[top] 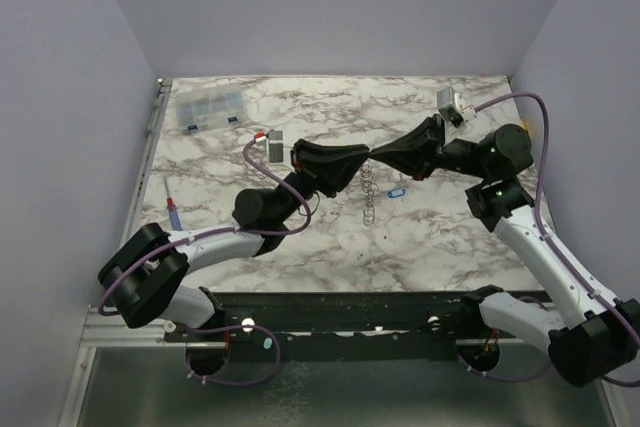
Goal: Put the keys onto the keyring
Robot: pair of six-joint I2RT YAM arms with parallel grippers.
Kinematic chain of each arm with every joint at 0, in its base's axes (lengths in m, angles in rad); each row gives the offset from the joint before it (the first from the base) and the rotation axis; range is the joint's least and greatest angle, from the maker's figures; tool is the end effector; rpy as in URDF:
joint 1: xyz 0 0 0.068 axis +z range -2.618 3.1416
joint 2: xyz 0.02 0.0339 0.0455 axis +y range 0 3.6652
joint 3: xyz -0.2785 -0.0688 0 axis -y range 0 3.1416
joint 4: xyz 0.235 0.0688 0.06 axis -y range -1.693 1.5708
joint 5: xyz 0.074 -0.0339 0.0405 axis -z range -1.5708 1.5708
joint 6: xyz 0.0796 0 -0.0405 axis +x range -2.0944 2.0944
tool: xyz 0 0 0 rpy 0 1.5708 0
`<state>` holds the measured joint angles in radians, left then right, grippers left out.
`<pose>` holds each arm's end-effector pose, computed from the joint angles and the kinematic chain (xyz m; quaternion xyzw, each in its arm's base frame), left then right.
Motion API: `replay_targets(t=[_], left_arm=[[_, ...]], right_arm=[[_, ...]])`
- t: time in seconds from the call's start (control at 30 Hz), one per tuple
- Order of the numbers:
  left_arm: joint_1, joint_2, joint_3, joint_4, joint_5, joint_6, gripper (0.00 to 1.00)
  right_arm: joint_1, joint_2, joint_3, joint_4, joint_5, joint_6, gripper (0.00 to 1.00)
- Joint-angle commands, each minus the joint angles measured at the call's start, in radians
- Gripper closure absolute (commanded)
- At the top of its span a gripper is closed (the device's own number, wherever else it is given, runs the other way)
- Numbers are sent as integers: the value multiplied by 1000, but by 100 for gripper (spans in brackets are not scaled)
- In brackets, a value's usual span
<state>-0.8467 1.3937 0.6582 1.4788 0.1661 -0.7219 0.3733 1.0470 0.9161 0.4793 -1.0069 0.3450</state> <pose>0.1874 -0.2317 0.3777 0.1008 0.3951 -0.6681 0.6224 0.1906 0.1469 0.4233 -0.4022 0.4970 0.5113 0.5743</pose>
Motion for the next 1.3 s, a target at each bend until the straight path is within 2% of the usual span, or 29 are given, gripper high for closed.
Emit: replay_targets(t=[0.0, 0.2, 0.4, 0.53, 0.67, 0.73, 0.8, 0.87, 0.93, 0.97, 1.07, 1.13, 1.17, 1.2, 1.23, 1.27], left_arm=[[-9, -12, -36, 305, -5, 21, 69], [15, -53, -82, 295, -9, 37, 52], [57, -183, -130, 83, 40, 111, 49], [76, -304, -138, -203, 66, 248, 49], [78, -408, -136, -612, -3, 421, 49], [78, -444, -162, -730, -61, 459, 49], [77, -473, -174, -843, -144, 448, 49], [77, -487, -180, -942, -230, 435, 49], [78, -471, -174, -1026, -275, 421, 49], [77, -450, -159, -1074, -286, 404, 49], [77, -365, -103, -1180, -265, 356, 51], [76, -310, -84, -1199, -264, 317, 53], [74, -296, -79, -1200, -283, 300, 55], [73, -282, -75, -1203, -300, 284, 56], [73, -274, -70, -1207, -316, 273, 58], [74, -269, -65, -1209, -328, 263, 59]], right_arm=[[7, -14, 57, -138, 19, -129, 99], [7, -18, 120, -303, 56, -275, 99], [7, -40, 140, -416, 126, -395, 99], [8, -58, 89, -419, 249, -356, 99], [7, -82, 7, -465, 613, -210, 97], [7, -93, -27, -559, 819, -121, 79], [7, -97, -62, -654, 957, -52, 52], [6, -77, -79, -775, 1064, 27, 30], [7, -38, -83, -885, 1105, 84, 16], [7, -11, -81, -937, 1115, 111, 3], [7, 67, -49, -1052, 1134, 221, 0], [7, 98, -21, -1095, 1141, 284, 3], [7, 106, -6, -1110, 1149, 297, 21], [7, 107, 7, -1119, 1161, 312, 51], [7, 105, 15, -1108, 1157, 308, 90], [7, 104, 26, -1103, 1141, 308, 98]])
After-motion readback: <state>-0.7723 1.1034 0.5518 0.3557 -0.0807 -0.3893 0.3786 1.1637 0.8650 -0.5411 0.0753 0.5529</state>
